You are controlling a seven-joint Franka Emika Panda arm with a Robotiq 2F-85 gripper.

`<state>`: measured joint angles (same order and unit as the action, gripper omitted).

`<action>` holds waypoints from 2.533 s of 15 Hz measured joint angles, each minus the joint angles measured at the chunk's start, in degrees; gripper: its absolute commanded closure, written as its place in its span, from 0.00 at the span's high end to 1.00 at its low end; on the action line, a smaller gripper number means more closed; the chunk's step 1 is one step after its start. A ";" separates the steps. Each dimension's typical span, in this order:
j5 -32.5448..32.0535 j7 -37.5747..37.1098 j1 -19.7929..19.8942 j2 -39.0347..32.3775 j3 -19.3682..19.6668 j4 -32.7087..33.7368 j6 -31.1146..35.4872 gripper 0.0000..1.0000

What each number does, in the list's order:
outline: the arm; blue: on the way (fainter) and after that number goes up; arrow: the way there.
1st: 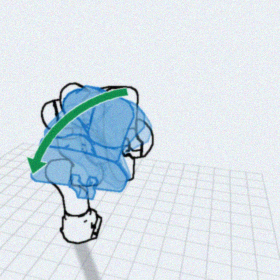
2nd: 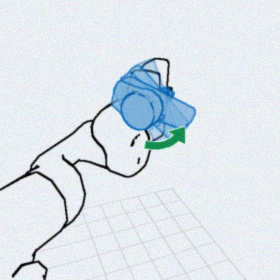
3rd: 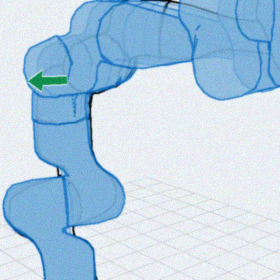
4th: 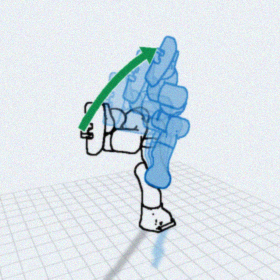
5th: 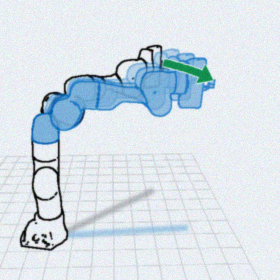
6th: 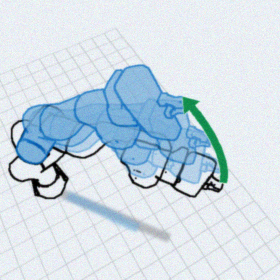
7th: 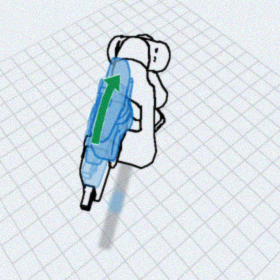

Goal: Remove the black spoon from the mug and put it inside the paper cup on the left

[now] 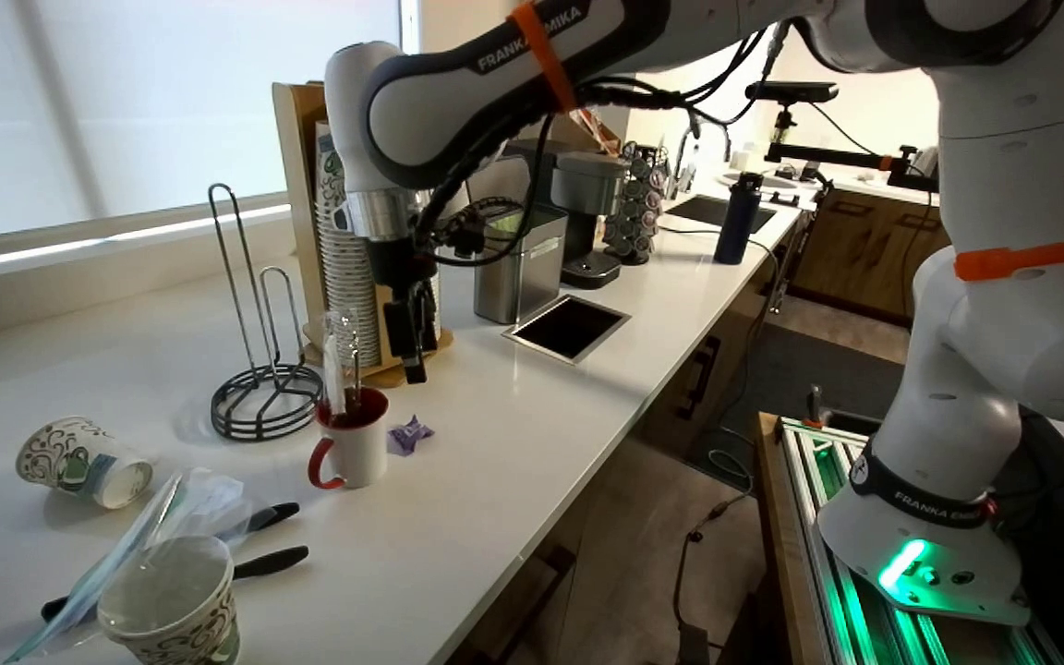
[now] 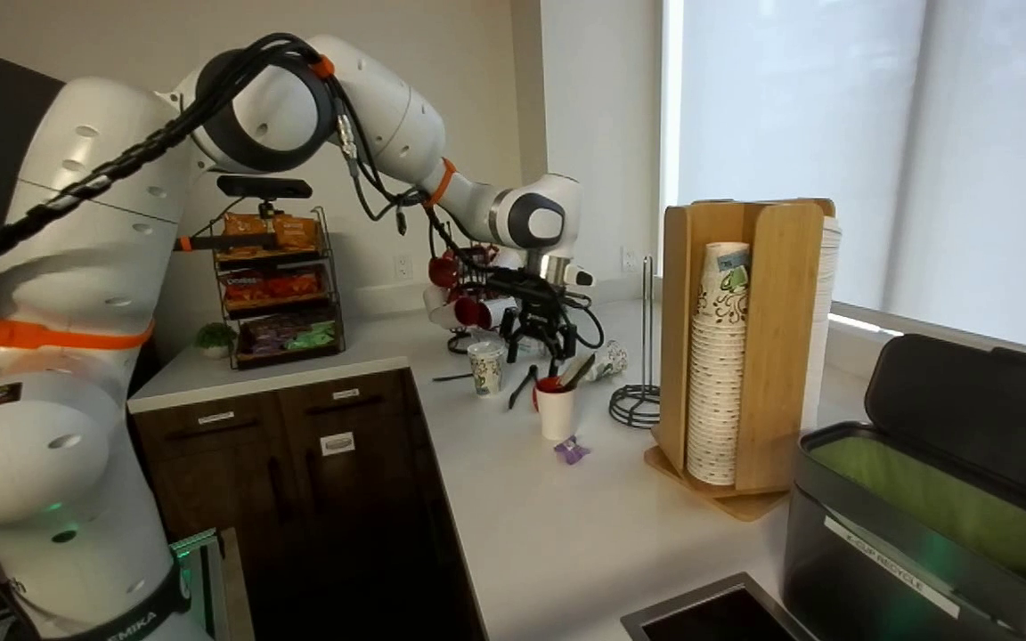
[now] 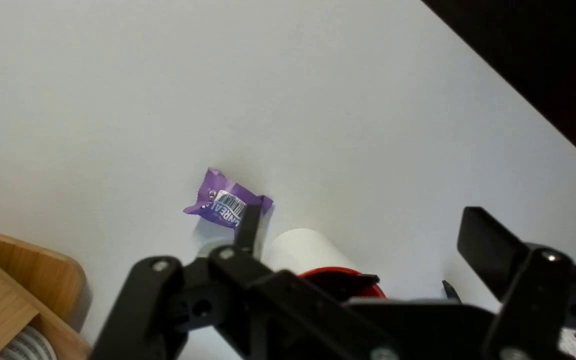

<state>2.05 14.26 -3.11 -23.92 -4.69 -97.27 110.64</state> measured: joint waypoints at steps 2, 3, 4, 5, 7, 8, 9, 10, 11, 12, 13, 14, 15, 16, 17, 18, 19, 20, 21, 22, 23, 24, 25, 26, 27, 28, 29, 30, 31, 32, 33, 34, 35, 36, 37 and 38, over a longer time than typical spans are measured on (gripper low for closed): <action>-1.16 -0.19 -0.45 -2.82 -0.07 2.13 0.29 1.00; -1.78 -0.42 -0.78 -4.07 -0.17 3.22 0.29 0.99; -2.38 -0.69 -1.18 -5.17 -0.28 4.31 0.29 0.97; -2.91 -0.93 -1.62 -6.12 -0.37 5.35 0.29 0.96; -3.61 -1.51 -2.40 -7.73 -0.59 7.27 0.28 0.89; -3.84 -1.72 -2.73 -8.39 -0.71 8.10 0.28 0.80; -4.00 -1.90 -3.06 -8.99 -0.77 8.86 0.26 0.68; -4.12 -2.00 -3.35 -9.50 -0.79 9.52 0.26 0.60; -4.18 -2.14 -3.58 -9.95 -0.80 10.15 0.21 0.52; -4.19 -2.34 -3.74 -10.37 -0.81 10.67 0.12 0.45; -4.19 -2.60 -3.84 -10.75 -0.83 11.21 -0.42 0.36; -4.19 -2.82 -3.91 -11.15 -0.83 11.78 -1.05 0.29; -4.19 -2.97 -3.93 -11.50 -0.83 12.24 -1.58 0.20; -4.19 -3.06 -3.93 -11.86 -0.83 12.77 -2.22 0.14; -4.19 -3.15 -3.93 -12.20 -0.82 13.24 -2.85 0.07; -4.19 -3.33 -3.93 -12.49 -0.82 13.62 -3.42 0.01; -4.19 -3.57 -3.93 -12.75 -0.81 14.05 -4.23 0.00; -4.19 -3.84 -3.92 -13.01 -0.78 14.52 -5.16 0.00; -4.19 -3.98 -3.90 -13.19 -0.73 14.90 -5.89 0.00; -4.20 -4.05 -3.87 -13.24 -0.63 15.16 -6.73 0.01; -4.20 -4.05 -3.79 -13.25 -0.63 15.48 -7.74 0.01; -4.20 -3.95 -3.75 -13.24 -0.70 15.91 -8.98 0.01; -4.20 -3.80 -3.75 -13.17 -0.79 16.33 -10.16 0.01; -4.20 -3.49 -3.75 -12.96 -0.92 16.68 -11.07 0.01; -4.20 -2.95 -3.74 -12.63 -1.02 17.08 -11.92 0.01; -4.20 -2.31 -3.68 -12.12 -1.18 17.40 -12.67 0.01; -4.19 -1.58 -3.60 -11.51 -1.28 17.60 -13.38 0.01; -4.18 -1.07 -3.49 -10.84 -1.34 17.71 -13.91 0.01; -4.17 -0.46 -3.34 -10.01 -1.37 17.72 -14.23 0.01; -4.17 -0.01 -3.17 -9.21 -1.39 17.70 -14.28 0.01; -4.17 0.60 -2.98 -8.22 -1.39 17.63 -14.29 0.01; -4.17 1.17 -2.83 -7.24 -1.40 17.54 -14.29 0.01; -4.17 2.15 -2.68 -6.17 -1.44 17.44 -14.29 0.01; -4.17 3.39 -2.61 -5.22 -1.54 17.38 -14.29 0.01; -4.09 5.30 -2.49 -4.30 -1.86 17.39 -14.29 0.01; -3.97 7.33 -2.38 -3.64 -2.33 17.42 -14.29 0.01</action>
<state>-1.92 21.59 -5.49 -27.56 -7.02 -79.85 96.35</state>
